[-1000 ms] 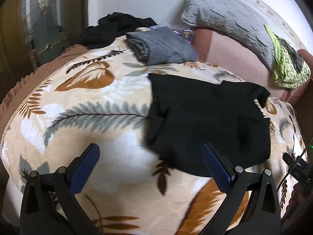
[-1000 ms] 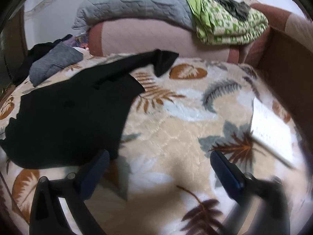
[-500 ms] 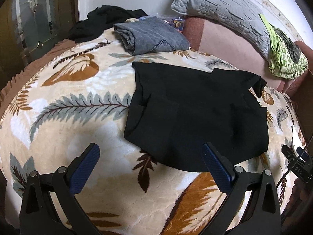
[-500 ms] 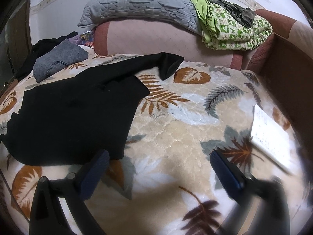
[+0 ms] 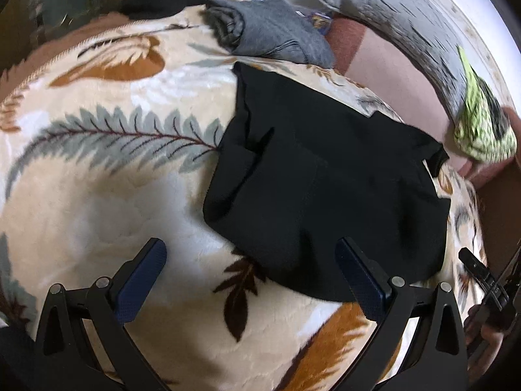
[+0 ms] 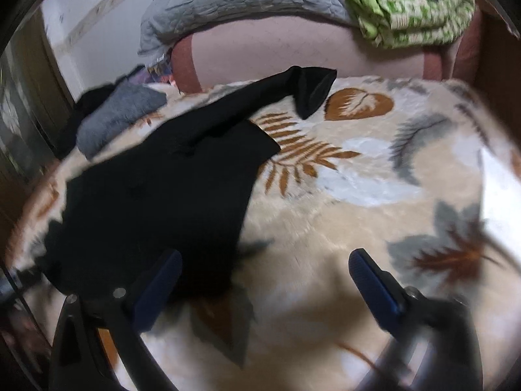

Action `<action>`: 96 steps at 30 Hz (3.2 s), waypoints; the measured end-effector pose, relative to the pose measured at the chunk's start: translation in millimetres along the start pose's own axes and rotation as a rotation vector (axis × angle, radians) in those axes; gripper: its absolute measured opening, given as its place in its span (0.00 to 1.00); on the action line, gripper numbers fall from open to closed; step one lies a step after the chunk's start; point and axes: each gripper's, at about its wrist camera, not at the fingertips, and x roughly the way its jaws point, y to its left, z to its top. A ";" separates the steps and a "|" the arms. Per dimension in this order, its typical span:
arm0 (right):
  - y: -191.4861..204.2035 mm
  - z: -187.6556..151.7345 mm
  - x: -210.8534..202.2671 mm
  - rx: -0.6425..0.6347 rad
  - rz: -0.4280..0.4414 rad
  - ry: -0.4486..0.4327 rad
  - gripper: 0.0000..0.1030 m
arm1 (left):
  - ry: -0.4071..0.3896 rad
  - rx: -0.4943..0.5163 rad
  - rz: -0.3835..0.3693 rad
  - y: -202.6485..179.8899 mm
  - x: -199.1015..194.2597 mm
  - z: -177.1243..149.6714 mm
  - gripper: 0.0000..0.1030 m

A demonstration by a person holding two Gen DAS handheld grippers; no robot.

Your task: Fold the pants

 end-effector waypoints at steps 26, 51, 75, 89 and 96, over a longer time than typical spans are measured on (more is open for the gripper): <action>-9.2 89.6 106.4 0.014 -0.015 0.067 0.06 | -0.011 0.200 -0.010 -43.6 30.3 12.7 0.74; -133.9 24.1 -60.4 0.252 -0.209 -0.115 0.45 | -0.015 0.197 -0.008 -48.5 31.6 12.7 0.23; -114.3 10.1 -41.1 0.371 -0.060 -0.024 0.03 | 0.031 0.131 -0.174 -21.1 -1.9 35.8 0.10; -114.4 -59.9 -48.0 0.371 -0.046 0.162 0.05 | 0.134 0.109 -0.141 37.2 -6.2 9.7 0.13; -105.2 -45.0 -91.8 0.244 -0.165 0.069 0.30 | 0.074 0.147 -0.088 39.2 -36.7 12.1 0.28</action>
